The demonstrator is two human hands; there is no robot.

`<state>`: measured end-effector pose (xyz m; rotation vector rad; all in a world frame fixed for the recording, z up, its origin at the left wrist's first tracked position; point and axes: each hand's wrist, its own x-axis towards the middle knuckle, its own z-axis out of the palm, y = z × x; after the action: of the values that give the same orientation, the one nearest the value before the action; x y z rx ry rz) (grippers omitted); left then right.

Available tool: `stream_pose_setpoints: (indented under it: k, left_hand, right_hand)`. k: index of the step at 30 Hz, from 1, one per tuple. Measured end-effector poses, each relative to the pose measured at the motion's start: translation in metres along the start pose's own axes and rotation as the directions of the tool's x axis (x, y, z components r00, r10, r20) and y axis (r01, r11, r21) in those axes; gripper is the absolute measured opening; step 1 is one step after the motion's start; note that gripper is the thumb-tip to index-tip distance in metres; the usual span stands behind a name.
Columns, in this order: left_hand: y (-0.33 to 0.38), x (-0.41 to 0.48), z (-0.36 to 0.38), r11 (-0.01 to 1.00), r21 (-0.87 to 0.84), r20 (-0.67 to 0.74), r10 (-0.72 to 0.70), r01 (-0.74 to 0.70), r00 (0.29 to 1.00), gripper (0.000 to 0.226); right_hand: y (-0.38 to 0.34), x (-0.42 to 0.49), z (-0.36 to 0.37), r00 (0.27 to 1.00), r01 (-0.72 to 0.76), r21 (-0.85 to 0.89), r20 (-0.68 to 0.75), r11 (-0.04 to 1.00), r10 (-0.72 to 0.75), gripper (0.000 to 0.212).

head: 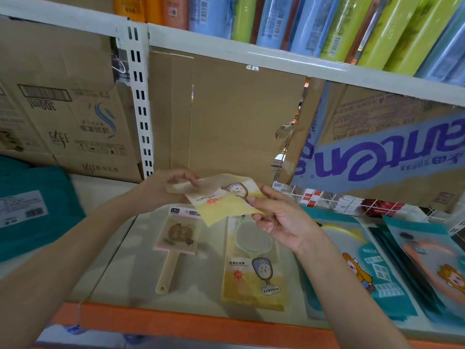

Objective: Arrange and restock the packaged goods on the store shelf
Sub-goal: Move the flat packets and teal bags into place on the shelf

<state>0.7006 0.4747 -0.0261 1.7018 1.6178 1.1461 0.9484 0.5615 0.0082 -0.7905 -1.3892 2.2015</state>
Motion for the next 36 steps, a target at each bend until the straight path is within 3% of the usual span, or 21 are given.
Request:
stream_pose_setpoints:
  k: [3, 7, 11, 13, 15, 19, 22, 25, 28, 32, 36]
  left_hand:
    - [-0.01, -0.006, 0.006, 0.991, 0.013, 0.025, -0.131, 0.13, 0.991, 0.07]
    - [-0.009, -0.017, 0.017, 0.937, -0.076, 0.102, -0.334, 0.342, 0.937, 0.09]
    - [0.0, -0.021, 0.035, 0.834, -0.197, 0.347, -0.433, 0.515, 0.832, 0.103]
    - [0.006, -0.019, 0.047, 0.687, -0.35, 0.444, -0.477, 0.637, 0.758, 0.094]
    - [0.013, -0.016, 0.058, 0.578, -0.468, 0.474, -0.474, 0.668, 0.742, 0.078]
    - [0.025, -0.006, 0.074, 0.309, -0.782, 0.38, -0.45, 0.541, 0.808, 0.048]
    - [0.024, 0.004, 0.073, 0.214, -0.904, 0.204, -0.545, 0.37, 0.813, 0.015]
    - [0.022, 0.012, 0.062, 0.302, -0.907, 0.086, -0.552, 0.294, 0.83, 0.016]
    - [0.023, 0.014, 0.051, 0.417, -0.858, 0.064, -0.49, 0.298, 0.87, 0.03]
    - [0.023, 0.019, 0.049, 0.538, -0.799, -0.011, -0.458, 0.268, 0.889, 0.013]
    - [0.014, 0.02, 0.062, 0.642, -0.699, 0.004, -0.439, 0.316, 0.899, 0.02]
  right_hand:
    - [-0.001, 0.002, -0.004, 0.997, 0.057, -0.028, 0.044, 0.998, -0.056, 0.03]
    - [-0.001, 0.004, -0.006, 0.994, 0.094, -0.068, 0.062, 0.993, -0.09, 0.032]
    - [0.0, 0.005, -0.009, 0.987, 0.134, -0.062, 0.096, 0.989, -0.128, 0.033]
    - [0.0, 0.006, -0.009, 0.983, 0.158, -0.054, 0.107, 0.986, -0.151, 0.037]
    - [0.0, 0.006, -0.008, 0.976, 0.188, -0.051, 0.122, 0.981, -0.181, 0.042]
    - [0.003, 0.002, -0.009, 0.972, 0.204, -0.067, 0.13, 0.977, -0.194, 0.044]
    - [0.007, -0.004, -0.014, 0.977, 0.204, -0.159, 0.09, 0.966, -0.192, 0.036]
    - [0.012, -0.011, -0.022, 0.981, 0.192, -0.236, 0.054, 0.952, -0.185, 0.036]
    - [0.016, -0.017, -0.03, 0.984, 0.174, -0.299, 0.029, 0.938, -0.174, 0.039]
    - [0.024, -0.025, -0.037, 0.99, 0.121, -0.43, -0.009, 0.895, -0.139, 0.032]
    - [0.033, -0.035, -0.048, 0.994, 0.006, -0.573, -0.083, 0.819, -0.065, 0.025]
